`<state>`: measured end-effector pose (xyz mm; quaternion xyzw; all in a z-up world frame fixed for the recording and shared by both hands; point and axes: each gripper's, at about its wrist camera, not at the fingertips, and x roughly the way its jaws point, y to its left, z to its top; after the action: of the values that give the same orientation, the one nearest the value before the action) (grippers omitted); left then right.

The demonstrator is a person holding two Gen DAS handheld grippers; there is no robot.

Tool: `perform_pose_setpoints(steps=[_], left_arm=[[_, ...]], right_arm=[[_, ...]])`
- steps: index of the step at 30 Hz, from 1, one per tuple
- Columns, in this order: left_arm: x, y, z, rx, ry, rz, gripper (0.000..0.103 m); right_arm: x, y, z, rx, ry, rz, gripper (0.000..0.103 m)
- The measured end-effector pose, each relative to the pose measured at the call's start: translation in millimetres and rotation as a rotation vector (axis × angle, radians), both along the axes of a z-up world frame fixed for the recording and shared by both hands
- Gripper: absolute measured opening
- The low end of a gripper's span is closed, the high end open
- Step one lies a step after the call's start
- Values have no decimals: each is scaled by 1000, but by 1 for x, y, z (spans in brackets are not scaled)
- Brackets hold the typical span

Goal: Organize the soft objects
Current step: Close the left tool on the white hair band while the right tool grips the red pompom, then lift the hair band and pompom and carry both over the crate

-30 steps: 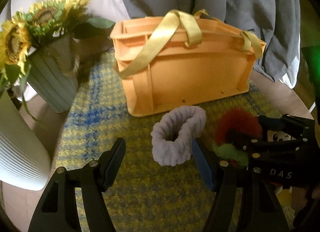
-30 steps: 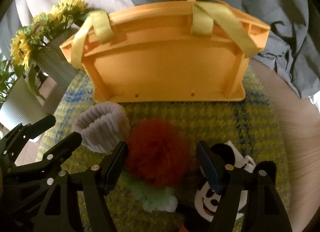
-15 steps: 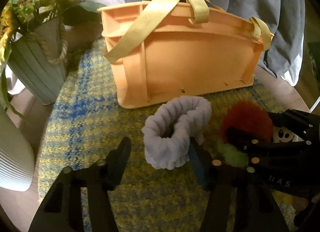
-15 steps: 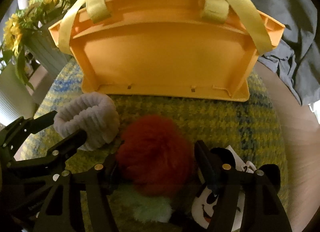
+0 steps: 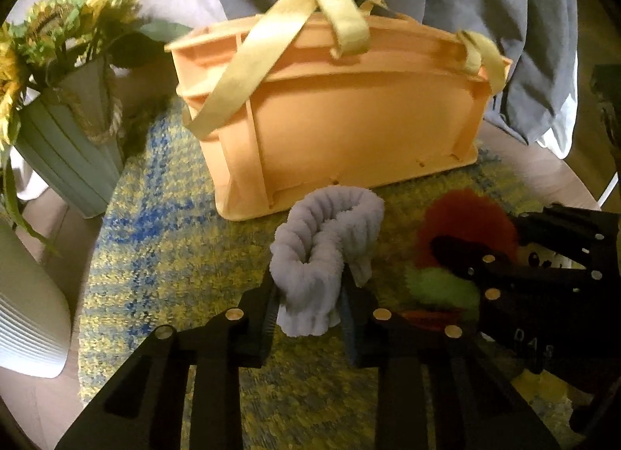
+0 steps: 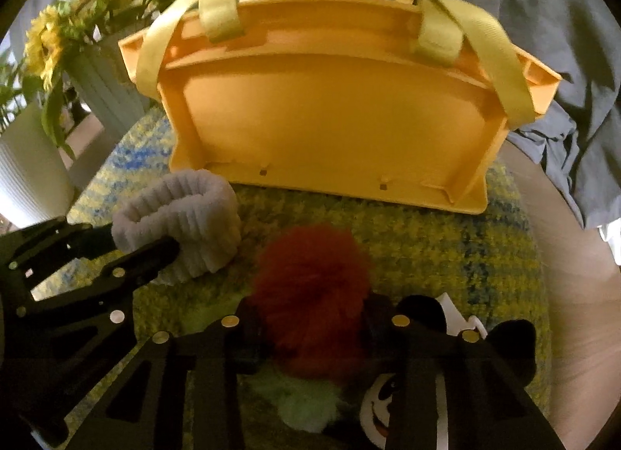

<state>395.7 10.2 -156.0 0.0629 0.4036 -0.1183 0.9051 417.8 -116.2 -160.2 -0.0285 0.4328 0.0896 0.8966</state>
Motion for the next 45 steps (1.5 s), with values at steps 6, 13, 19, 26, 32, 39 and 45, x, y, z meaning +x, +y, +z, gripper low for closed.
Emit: perform_pose_setpoints(steps=[6,13,19,26,32,39,45], left_arm=[[-8,0,19,-13,-47,0,28],[-18,0,42,-28,-103,8,28],[-26,1,58,-44,-143,18,28],[-38,3,80,-52,-208,26,28],[-47,7,95,-71,-252,30,28],[-54,10,116,-85,-316,34,28],[-56,12,132,-94,-371,36,28]], right_arm=[[-10,-11,14,46,-50,-17,36],[-18,-14,31,62,-101,-33,36],[-27,-14,49,73,-156,-32,36],[-39,-15,68,92,-213,-33,36],[-49,-15,85,106,-259,-40,36],[-57,-14,107,110,-330,-45,36],[-59,-12,126,122,-395,-51,36]])
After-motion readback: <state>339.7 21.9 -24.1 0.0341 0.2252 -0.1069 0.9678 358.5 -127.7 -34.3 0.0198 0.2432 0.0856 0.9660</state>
